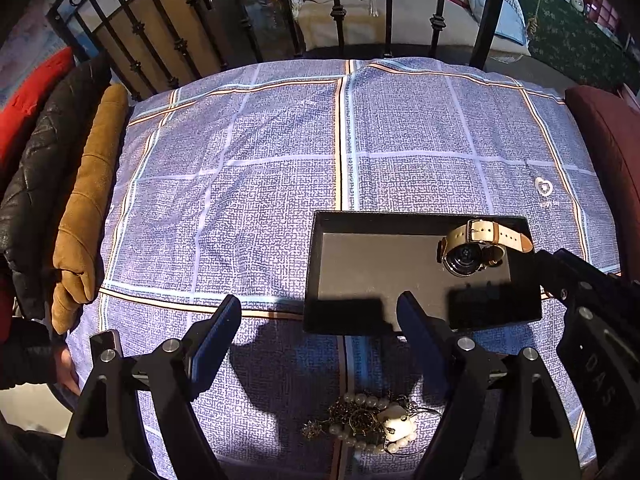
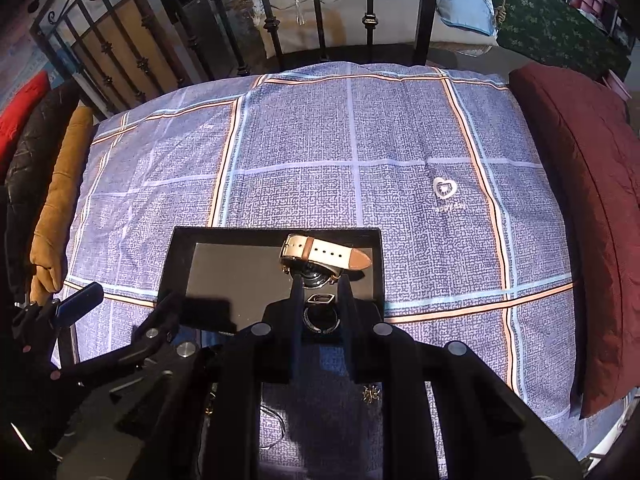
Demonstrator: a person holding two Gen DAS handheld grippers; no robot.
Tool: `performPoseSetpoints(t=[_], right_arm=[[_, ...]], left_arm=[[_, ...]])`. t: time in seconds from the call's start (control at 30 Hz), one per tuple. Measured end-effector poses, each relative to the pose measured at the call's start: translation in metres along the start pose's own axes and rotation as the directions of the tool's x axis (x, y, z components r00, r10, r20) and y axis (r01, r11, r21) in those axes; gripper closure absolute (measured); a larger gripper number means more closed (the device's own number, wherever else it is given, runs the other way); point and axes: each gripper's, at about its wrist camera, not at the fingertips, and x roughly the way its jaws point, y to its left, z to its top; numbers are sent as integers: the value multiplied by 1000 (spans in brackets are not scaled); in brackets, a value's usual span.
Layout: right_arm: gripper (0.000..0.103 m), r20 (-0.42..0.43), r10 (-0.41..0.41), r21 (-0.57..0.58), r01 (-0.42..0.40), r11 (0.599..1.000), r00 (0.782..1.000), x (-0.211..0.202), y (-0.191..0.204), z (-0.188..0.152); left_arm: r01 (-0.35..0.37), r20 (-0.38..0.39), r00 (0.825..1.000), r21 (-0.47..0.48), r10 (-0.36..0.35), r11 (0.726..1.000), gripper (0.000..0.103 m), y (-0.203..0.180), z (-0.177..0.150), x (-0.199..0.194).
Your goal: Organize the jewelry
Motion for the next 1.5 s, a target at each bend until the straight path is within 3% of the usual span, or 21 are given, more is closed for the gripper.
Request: performPoseSetpoints(t=[0.33,0.57,0.73,0.9,1.27,1.5], right_arm=[[85,-30,30,6,-30,1000,999,8,1,7],[83,-20,8,-21,-9,1000,1000,7,6,8],[70,-15,-7,-20,6,1000,1000,7,3,10],[41,2,-10,8,10,1000,1000,5,-7,12],[33,15,0,24,0,1000,1000,-16,-26,-5],[32,-39,0,41,2,999,999,-18,-43,-39]], left_arm=[[3,11,1000,-6,-3,1000,25,1,4,-2],[4,15,1000,-18,-4,1000,25,3,8,-3],[5,12,1000,-32,-5,999,25,6,9,-2],[5,7,1000,-46,-4,999,25,11,11,-1],[6,3,1000,-51,-5,999,22,19,2,-4],[7,-43,999,-55,-10,998,21,35,-31,-3]])
